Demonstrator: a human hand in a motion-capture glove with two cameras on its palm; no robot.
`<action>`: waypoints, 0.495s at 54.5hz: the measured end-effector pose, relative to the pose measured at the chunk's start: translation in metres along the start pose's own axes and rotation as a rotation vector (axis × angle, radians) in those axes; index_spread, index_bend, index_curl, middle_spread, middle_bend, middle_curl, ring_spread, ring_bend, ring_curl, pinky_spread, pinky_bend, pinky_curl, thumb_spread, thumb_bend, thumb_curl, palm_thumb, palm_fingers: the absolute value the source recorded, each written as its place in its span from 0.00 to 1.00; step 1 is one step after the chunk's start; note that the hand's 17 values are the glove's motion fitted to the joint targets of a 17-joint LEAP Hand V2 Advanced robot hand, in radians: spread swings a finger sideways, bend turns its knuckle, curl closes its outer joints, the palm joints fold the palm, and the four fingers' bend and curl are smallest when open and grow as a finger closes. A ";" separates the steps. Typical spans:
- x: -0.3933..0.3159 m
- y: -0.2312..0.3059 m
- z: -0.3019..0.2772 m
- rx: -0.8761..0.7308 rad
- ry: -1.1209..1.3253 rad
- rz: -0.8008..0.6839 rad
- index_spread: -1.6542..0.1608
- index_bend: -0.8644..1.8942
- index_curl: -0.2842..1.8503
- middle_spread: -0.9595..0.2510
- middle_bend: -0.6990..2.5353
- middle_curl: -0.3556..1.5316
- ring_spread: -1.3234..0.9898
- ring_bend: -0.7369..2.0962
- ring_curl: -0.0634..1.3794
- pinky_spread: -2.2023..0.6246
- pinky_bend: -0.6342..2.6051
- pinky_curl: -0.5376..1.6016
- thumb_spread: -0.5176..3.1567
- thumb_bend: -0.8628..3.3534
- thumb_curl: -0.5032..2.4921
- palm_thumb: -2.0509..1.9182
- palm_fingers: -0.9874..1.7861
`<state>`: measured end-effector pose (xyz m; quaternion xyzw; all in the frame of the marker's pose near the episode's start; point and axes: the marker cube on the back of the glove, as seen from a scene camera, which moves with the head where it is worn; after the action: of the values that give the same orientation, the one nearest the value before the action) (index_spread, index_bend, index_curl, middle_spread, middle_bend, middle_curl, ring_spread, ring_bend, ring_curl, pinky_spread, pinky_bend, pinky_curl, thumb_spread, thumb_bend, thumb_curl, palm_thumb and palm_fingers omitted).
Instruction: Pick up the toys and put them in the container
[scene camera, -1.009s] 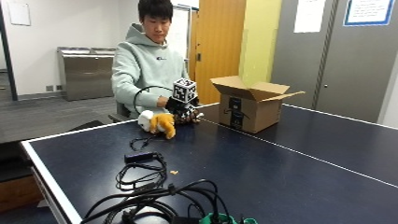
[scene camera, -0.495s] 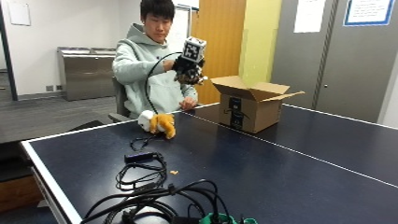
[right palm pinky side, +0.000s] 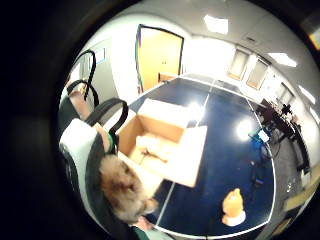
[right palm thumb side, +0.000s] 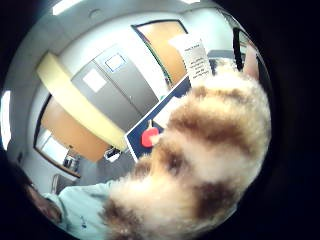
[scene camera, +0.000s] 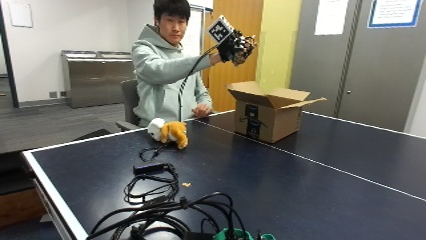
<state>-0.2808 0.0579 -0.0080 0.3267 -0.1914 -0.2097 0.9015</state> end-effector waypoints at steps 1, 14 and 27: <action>0.000 -0.002 0.005 0.011 0.006 0.023 0.71 0.44 0.57 0.53 0.47 0.60 0.40 0.66 0.46 0.65 0.52 0.47 0.28 0.21 0.45 0.70 0.73; 0.044 0.005 0.086 -0.474 0.101 0.065 0.72 0.39 0.61 0.55 0.42 0.60 0.43 0.58 0.44 0.70 0.50 0.48 0.37 0.19 0.43 0.64 0.41; 0.077 0.030 0.061 -0.625 0.130 -0.158 0.71 0.35 0.47 0.75 0.25 0.45 0.55 0.32 0.25 0.78 0.47 0.42 0.43 0.19 0.35 0.54 0.25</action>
<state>-0.2377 0.0090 0.0722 0.0610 -0.0341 -0.3066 0.9493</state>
